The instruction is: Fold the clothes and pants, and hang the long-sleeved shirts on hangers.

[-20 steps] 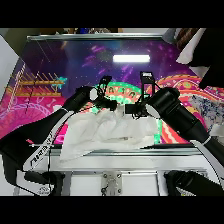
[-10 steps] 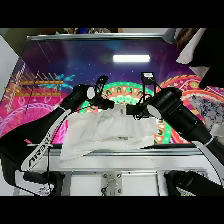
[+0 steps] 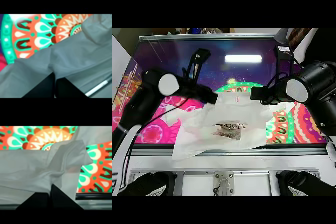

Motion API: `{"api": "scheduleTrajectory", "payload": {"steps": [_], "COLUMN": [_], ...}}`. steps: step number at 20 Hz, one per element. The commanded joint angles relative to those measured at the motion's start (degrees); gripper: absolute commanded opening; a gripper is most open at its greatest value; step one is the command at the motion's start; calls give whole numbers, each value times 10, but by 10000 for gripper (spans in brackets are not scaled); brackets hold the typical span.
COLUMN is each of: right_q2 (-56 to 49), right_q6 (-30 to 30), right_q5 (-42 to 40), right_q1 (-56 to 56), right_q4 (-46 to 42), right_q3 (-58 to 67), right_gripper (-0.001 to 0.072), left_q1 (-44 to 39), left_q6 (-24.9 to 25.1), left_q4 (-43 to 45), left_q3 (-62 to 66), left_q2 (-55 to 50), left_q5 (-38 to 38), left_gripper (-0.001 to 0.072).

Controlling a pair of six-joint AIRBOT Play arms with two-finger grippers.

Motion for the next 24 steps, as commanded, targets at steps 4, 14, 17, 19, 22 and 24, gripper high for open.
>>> {"api": "scheduleTrajectory", "payload": {"steps": [4,14,17,19,22,24], "right_q2": [2,-43,-44,-44,-44,-44], "right_q6": [-1,31,31,31,31,31], "right_q5": [129,49,45,44,44,44], "right_q1": [83,77,77,77,78,78], "right_q4": [24,33,33,33,33,33], "right_q3": [-54,-104,-104,-104,-104,-104], "right_gripper": [12,13,13,13,13,14], "left_q1": [-82,-25,-30,-29,-24,-3], "left_q6": [-67,-65,-50,-28,-22,-6], "left_q4": [-6,-28,-37,-38,-39,-57], "left_q3": [-200,-170,-184,-186,-185,-186], "left_q2": [133,24,23,23,49,79], "left_q5": [-42,-31,-39,-60,-64,-63], "left_gripper": [12,12,13,149,695,695]}}
